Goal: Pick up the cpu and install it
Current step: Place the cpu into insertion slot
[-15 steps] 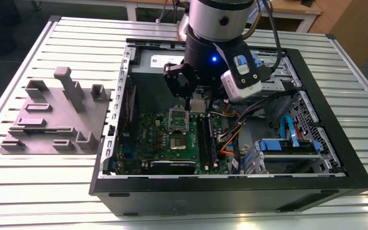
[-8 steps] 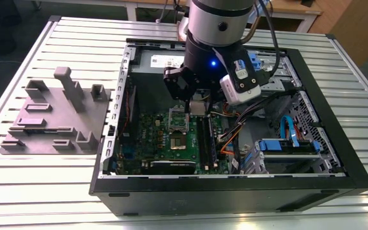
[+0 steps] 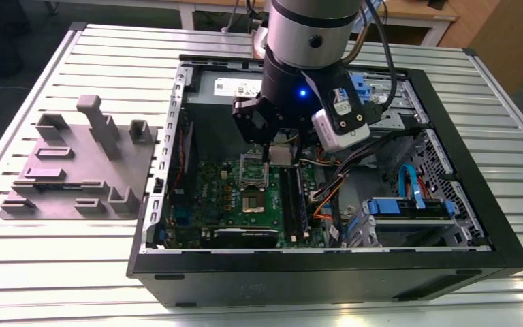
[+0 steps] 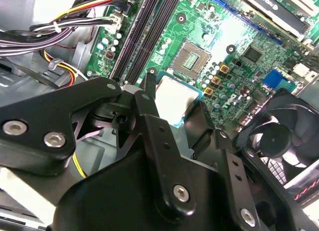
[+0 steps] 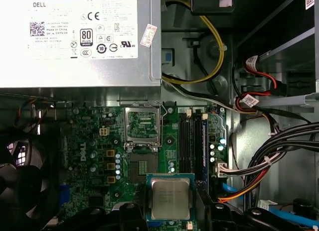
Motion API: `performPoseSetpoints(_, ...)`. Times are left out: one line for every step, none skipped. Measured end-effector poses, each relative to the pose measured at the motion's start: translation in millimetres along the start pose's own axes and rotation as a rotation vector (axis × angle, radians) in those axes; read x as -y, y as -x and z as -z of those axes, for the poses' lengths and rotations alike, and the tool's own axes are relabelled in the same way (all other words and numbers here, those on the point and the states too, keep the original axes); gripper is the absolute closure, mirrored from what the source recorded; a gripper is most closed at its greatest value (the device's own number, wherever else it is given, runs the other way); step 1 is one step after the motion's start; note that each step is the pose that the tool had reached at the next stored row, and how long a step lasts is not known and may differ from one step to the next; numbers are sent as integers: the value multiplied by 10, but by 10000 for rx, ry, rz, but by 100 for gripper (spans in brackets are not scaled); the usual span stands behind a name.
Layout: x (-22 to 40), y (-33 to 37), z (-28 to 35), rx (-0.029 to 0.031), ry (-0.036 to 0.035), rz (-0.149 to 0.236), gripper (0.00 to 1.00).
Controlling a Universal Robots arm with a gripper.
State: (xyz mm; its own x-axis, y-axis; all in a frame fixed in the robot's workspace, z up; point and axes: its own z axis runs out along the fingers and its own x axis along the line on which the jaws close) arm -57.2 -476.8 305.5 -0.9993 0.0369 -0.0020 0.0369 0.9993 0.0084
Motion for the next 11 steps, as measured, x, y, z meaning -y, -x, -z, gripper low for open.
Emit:
performPoseSetpoints(0, 0, -1, 0, 0, 0, 53)
performPoseSetpoints(0, 0, -5, 1, 3, 0, 53)
performPoseSetpoints(0, 0, -10, 2, 5, 0, 53)
performPoseSetpoints(0, 0, -12, 1, 2, 0, 53)
performPoseSetpoints(0, 0, -14, 0, -1, 0, 53)
performPoseSetpoints(0, 0, -16, 0, 0, 0, 53)
performPoseSetpoints(0, 0, -17, 0, 0, 0, 53)
performPoseSetpoints(0, 0, -17, 0, 0, 0, 53)
performPoseSetpoints(0, 0, -17, 0, 0, 0, 53)
performPoseSetpoints(0, 0, -17, 0, 0, 0, 53)
performPoseSetpoints(0, 0, -17, 0, 0, 0, 53)
